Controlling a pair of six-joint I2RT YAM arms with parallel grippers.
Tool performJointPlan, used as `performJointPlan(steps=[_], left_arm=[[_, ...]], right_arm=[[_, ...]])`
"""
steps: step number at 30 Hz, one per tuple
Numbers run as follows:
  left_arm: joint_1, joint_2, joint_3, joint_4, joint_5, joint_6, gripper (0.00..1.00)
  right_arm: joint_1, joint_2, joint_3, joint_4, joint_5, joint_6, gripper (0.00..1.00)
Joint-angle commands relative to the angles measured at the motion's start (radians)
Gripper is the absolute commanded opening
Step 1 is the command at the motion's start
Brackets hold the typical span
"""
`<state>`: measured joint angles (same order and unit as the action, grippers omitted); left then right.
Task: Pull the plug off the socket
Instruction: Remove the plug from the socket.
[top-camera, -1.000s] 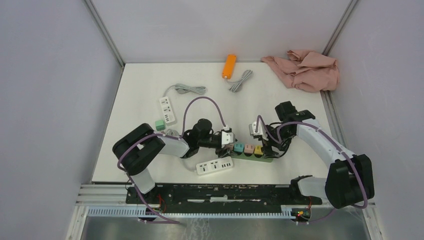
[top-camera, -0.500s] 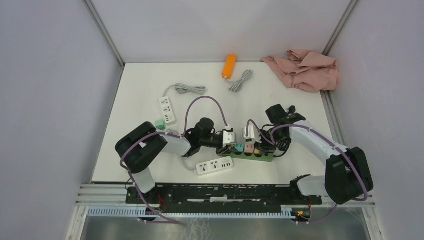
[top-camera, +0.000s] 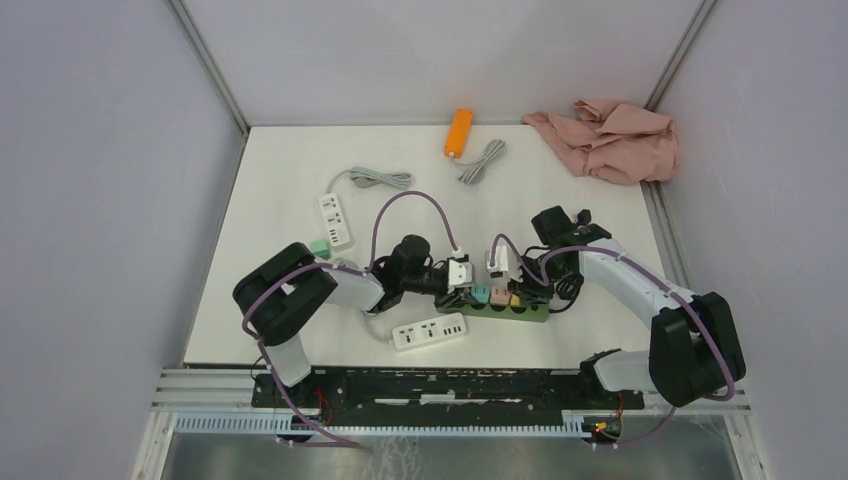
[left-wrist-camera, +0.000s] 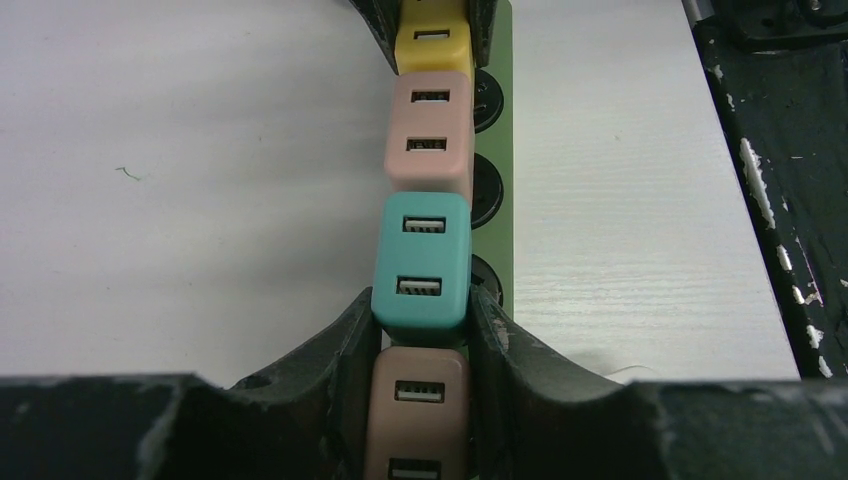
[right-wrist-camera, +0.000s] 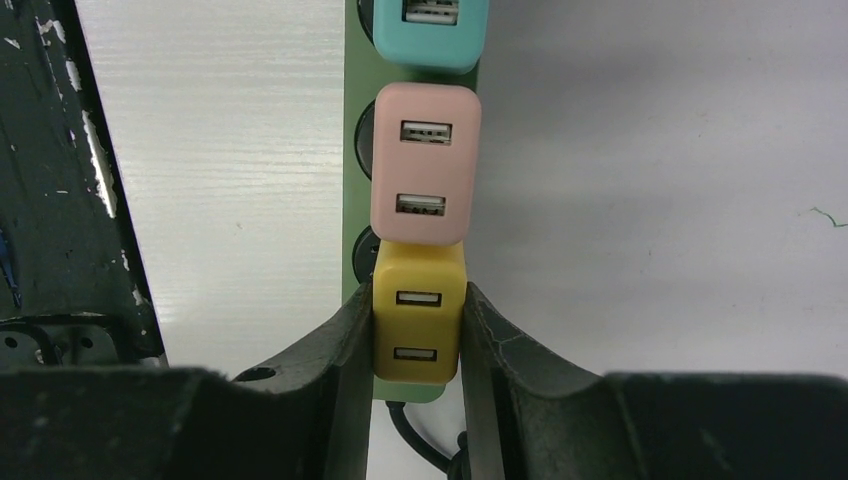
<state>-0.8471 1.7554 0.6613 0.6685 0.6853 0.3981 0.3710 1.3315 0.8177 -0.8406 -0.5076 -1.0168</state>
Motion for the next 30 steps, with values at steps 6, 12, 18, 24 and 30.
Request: performJointPlan(steps=[6,12,18,24,30], left_arm=[[-0.019,0.028,0.034,0.036,-0.076,-0.006,0.03],[-0.021,0.029,0.032,0.036,-0.082,0.001,0.03],[-0.021,0.03,0.033,0.034,-0.085,0.002,0.03],[-0.021,0.03,0.032,0.034,-0.084,0.002,0.03],[-0.021,0.03,0.032,0.033,-0.087,0.003,0.03]], right_arm=[[0.004,0.015,0.065,0.01,-0.132,0.017,0.0],[-0.068,-0.014,0.049,0.115,0.029,0.097,0.0],[-0.062,-0.039,0.021,-0.02,-0.135,-0.081,0.0],[0.001,0.006,0.054,0.067,-0.124,0.076,0.0],[-0.073,-0.025,0.03,0.114,0.007,0.086,0.0]])
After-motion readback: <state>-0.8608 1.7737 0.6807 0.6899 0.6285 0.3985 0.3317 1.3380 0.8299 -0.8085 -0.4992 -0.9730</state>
